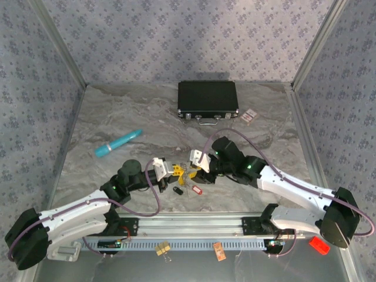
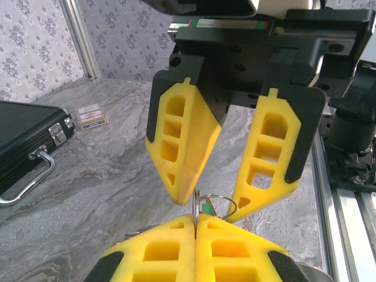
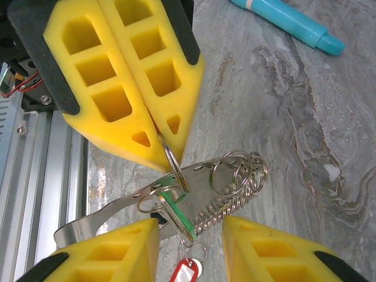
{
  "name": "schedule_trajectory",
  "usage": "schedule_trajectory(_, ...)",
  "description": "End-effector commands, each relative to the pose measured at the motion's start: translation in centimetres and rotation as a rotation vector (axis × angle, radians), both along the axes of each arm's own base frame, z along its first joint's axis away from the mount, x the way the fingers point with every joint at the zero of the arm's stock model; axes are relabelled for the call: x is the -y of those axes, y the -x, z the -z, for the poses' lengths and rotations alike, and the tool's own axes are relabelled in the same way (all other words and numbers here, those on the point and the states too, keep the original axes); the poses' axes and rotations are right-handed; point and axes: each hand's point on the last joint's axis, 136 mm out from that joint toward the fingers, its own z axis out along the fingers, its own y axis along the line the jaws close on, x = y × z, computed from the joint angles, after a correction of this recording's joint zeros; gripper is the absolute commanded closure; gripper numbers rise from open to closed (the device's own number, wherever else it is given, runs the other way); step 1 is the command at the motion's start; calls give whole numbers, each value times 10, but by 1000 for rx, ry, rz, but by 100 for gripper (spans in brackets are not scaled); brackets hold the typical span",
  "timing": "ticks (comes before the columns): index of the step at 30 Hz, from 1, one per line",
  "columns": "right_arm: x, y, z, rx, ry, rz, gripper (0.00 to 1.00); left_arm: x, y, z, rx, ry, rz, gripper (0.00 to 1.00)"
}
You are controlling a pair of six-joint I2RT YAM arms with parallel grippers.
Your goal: Put the keys on the keyring
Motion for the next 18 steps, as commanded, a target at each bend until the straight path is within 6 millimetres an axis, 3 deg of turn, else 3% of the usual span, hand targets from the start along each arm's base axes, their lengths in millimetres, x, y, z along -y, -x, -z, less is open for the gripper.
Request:
schedule_trajectory(1, -6, 3, -8, -21, -29, -27, 70, 3, 7, -17, 36, 63, 37, 100)
schedule_trajectory(6, -10, 11, -4, -74, -28, -65, 89, 3, 7, -19, 48, 67, 39, 100)
schedule_trajectory(9, -12, 11, 0, -97, -10, -74, 95, 3, 7, -21, 58, 74, 39, 100)
schedule_trajectory(15, -12, 6, 5, -94, 26, -54, 95, 5, 6, -24, 64, 85, 44, 100)
schedule_trajectory(18, -10, 4, 3, -89, 19, -42, 89, 6, 6, -23, 61, 82, 46, 100)
